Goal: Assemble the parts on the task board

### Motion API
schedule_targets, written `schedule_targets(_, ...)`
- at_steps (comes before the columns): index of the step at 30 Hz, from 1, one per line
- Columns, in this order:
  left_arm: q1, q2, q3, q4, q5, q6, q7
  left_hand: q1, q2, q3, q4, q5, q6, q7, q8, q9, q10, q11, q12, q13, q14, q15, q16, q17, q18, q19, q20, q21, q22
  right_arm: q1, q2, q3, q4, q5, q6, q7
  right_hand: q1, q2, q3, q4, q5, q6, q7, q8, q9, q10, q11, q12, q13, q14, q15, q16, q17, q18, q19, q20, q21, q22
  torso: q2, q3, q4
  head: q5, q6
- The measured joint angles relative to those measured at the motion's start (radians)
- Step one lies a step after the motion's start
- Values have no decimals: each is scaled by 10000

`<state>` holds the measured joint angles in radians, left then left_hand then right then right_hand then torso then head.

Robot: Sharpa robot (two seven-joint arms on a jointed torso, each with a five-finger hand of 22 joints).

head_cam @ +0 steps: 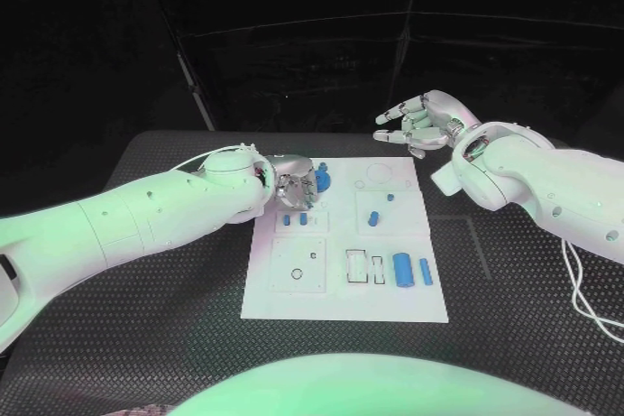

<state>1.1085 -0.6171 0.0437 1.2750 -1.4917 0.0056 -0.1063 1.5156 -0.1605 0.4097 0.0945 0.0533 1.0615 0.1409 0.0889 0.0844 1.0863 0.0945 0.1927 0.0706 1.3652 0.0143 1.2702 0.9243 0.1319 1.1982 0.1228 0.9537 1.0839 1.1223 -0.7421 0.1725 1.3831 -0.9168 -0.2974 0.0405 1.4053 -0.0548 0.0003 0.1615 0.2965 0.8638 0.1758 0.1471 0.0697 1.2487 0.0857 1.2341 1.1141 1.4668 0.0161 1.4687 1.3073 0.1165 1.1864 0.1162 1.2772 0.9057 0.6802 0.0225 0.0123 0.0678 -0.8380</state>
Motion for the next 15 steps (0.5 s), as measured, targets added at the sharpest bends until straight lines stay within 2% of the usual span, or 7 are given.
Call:
schedule_targets(2,-1,-8,-1,9,-11,-13,-1,-46,-46,-34,-16,0,-25,25,-57,-15,-41,42,-30,-6,-41,41,0,-31,0,0,0,0,-9,0,4,0,-3,0,2,0,0,0,0,0,0,0,0,0,0,0,0,0,0,0,0,0,0,0,0,0,0,0,1,0,1,4,-6)
schedule_targets(4,-2,-15,-1,19,-20,-35,-1,-190,-189,-185,28,1,-75,75,-111,-43,-212,88,-120,-21,-94,94,-20,-139,0,-44,3,-151,-83,0,6,0,-8,0,5,-1,0,0,0,0,0,0,0,0,0,0,0,0,-1,0,0,0,0,-1,0,0,0,0,0,0,4,6,-7)
schedule_targets(7,-2,-18,-1,33,-61,-77,-2,-331,-331,-378,73,5,-165,21,-142,-68,-469,148,-184,-56,-185,139,-92,-298,1,-150,74,-333,-205,0,8,0,-12,0,9,-1,0,0,0,0,0,0,0,0,0,0,0,0,-1,0,0,0,0,0,0,0,0,0,-4,2,5,7,-12)
schedule_targets(13,-2,-28,-5,71,-321,-166,-31,-330,-330,-495,60,6,-201,-15,-142,-88,-592,126,-195,-40,-216,106,-127,-408,1,-201,55,-426,-283,0,6,0,-13,0,21,-2,0,0,0,0,0,0,0,0,0,0,0,0,-1,0,0,0,0,0,0,0,0,0,-5,12,6,8,-10)
schedule_targets(14,-3,-29,-5,74,-374,-178,-38,-331,-331,-495,60,6,-200,-15,-142,-88,-592,126,-195,-36,-241,131,-127,-427,17,-202,55,-446,-298,0,4,-1,-13,0,24,-3,0,0,0,0,0,0,0,0,0,0,0,0,-1,0,0,0,-1,0,0,0,0,0,-5,12,6,8,-10)
schedule_targets(15,-4,-29,-6,77,-436,-188,-47,-331,-330,-495,60,6,-200,-15,-142,-88,-592,126,-195,-26,-258,136,-127,-434,121,-214,68,-483,-308,0,1,-1,-13,0,26,-4,0,0,0,0,9,0,0,0,0,0,0,0,0,0,0,0,0,-1,0,0,0,0,-5,12,6,8,-9)
